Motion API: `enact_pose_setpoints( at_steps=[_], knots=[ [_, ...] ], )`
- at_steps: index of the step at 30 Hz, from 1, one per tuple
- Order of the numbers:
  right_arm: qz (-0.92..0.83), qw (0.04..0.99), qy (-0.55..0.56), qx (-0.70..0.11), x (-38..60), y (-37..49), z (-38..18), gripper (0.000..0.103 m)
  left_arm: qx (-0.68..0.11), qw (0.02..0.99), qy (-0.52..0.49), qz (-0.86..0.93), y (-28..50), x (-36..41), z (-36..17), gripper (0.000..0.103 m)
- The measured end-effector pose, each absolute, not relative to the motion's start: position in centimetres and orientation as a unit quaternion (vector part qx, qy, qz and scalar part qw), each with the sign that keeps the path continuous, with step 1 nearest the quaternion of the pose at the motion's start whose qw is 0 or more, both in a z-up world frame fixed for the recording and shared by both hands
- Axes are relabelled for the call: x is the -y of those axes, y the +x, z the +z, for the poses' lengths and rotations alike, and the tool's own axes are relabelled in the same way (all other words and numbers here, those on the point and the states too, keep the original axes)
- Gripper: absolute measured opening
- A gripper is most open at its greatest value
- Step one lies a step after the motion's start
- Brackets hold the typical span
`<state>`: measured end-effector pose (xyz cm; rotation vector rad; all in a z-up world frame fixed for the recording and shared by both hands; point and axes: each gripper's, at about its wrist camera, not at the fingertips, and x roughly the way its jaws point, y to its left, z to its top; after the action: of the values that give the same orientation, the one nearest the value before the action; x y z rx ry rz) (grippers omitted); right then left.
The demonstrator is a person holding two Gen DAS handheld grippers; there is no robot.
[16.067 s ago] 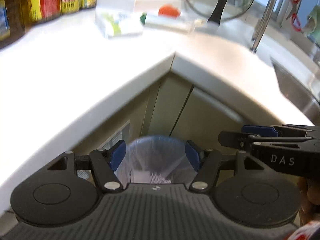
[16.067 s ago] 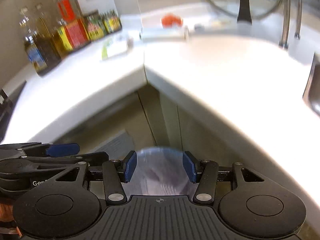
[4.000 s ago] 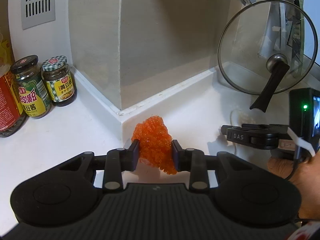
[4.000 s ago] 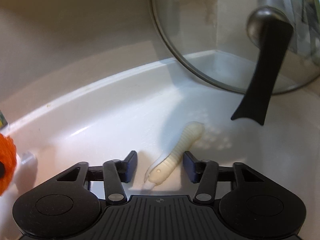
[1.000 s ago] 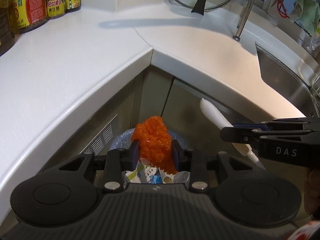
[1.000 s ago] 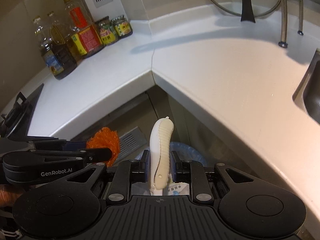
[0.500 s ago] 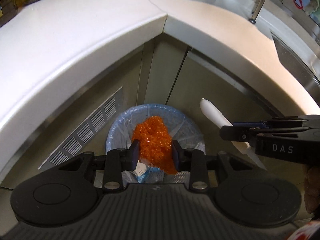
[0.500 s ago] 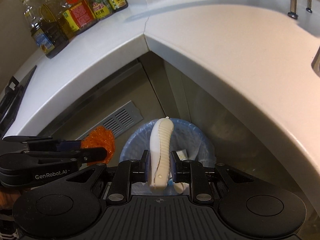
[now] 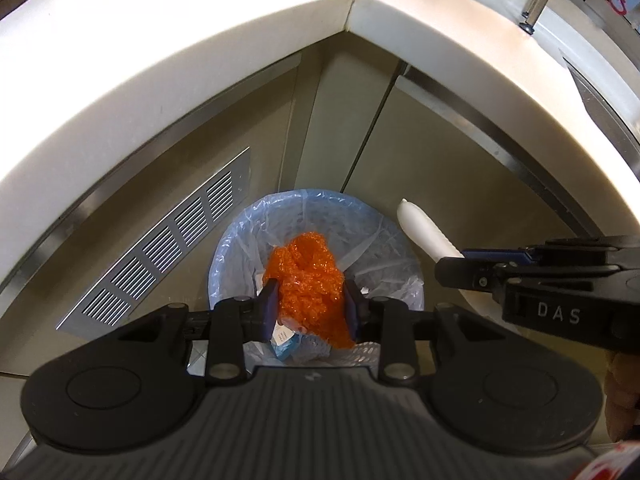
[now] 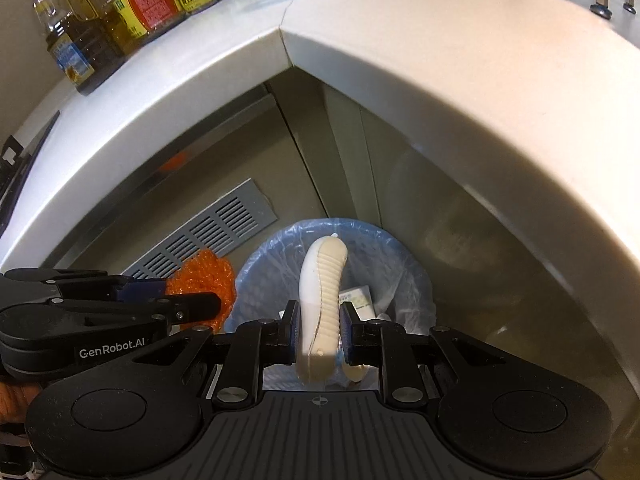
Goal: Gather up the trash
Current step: 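Lift both items and carry them down over the bin, then open the left tool to drop the orange scrubber into the bin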
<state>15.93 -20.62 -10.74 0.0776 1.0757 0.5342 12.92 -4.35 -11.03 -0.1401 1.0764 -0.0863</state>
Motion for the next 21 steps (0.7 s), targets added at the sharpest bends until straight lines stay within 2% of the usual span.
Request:
enact_pose_setpoints(
  at_steps=[21],
  knots=[
    [0.222, 0.82, 0.041, -0.526, 19.6, 17.8, -15.7, 0.021, -0.531, 0.843, -0.086, -0.027, 15.0, 3.9, -16.1, 0.03]
  ],
)
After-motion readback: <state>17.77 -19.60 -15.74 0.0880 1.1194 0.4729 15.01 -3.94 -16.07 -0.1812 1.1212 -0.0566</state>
